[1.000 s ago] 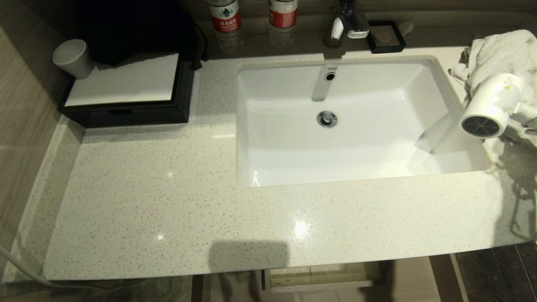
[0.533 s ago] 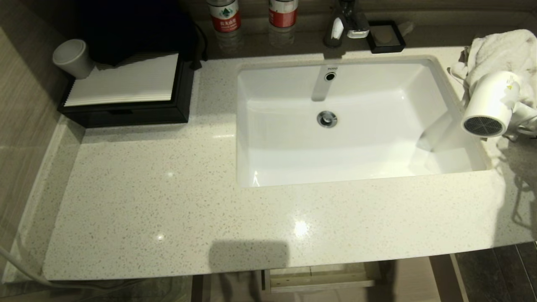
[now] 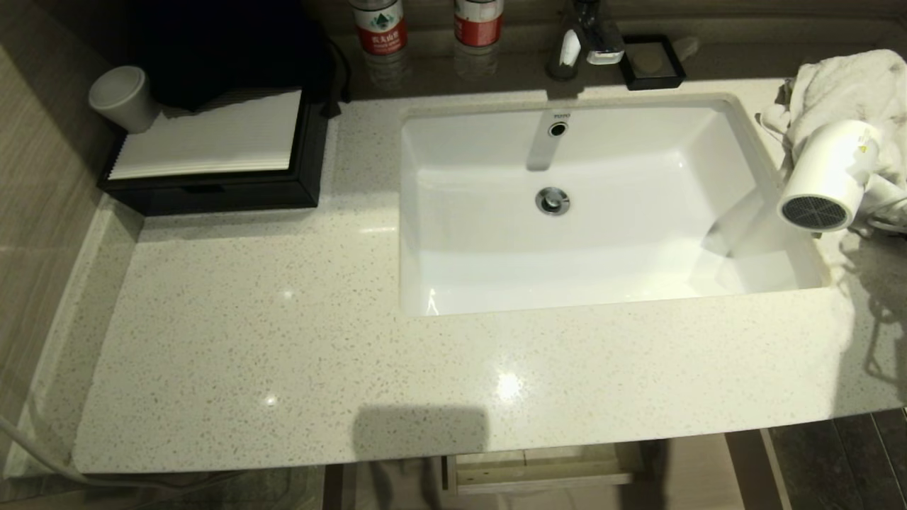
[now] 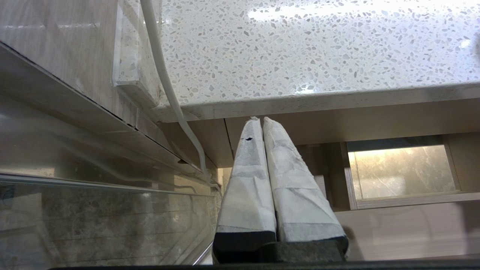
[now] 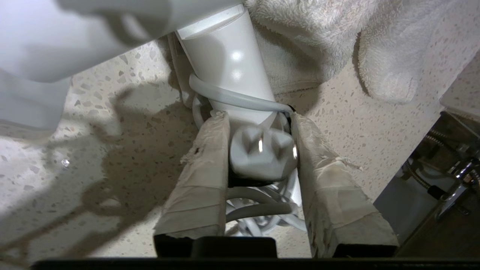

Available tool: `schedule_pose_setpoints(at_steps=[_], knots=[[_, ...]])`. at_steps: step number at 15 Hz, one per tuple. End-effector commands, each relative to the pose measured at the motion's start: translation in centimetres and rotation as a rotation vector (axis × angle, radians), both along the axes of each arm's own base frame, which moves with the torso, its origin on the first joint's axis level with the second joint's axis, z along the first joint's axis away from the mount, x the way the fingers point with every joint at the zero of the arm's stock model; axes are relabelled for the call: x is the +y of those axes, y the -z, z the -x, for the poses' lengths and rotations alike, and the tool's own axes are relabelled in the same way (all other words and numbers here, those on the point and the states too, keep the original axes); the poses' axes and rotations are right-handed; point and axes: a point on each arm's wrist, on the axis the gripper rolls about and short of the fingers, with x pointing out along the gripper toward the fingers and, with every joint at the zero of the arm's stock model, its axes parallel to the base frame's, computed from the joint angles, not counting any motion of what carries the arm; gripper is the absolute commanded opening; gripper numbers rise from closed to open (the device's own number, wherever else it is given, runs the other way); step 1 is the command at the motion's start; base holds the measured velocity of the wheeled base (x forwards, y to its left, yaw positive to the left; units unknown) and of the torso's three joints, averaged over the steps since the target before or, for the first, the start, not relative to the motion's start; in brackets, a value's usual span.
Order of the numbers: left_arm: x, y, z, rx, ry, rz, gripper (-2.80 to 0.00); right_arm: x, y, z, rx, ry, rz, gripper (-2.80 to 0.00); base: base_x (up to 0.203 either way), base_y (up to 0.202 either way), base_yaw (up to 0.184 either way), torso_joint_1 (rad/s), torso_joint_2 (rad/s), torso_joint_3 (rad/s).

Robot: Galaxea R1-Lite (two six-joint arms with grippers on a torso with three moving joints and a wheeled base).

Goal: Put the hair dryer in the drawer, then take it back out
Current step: Place it on the countertop

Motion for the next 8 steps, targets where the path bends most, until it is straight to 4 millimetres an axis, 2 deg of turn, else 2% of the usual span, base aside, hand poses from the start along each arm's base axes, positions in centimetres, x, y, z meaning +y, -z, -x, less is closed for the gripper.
schedule_pose_setpoints(at_steps=[1,5,8], knots=[[0.0,0.0,0.0,0.001,0.0,0.0,-2.8,-0.4,0.2,0.1,0.012,0.01,-0.002,0.0,0.0,0.0,0.0,0.0,0.0,0.0],[0.0,0.0,0.0,0.001,0.0,0.001,-2.8,-0.5,-0.2,0.0,-0.006,0.011,0.011,0.0,0.0,0.0,0.0,0.0,0.0,0.0],[0.0,0.0,0.0,0.0,0.0,0.001,-2.8,0.1,-1.0,1.1,-0.037,0.005,0.02,0.0,0.0,0.0,0.0,0.0,0.0,0.0]])
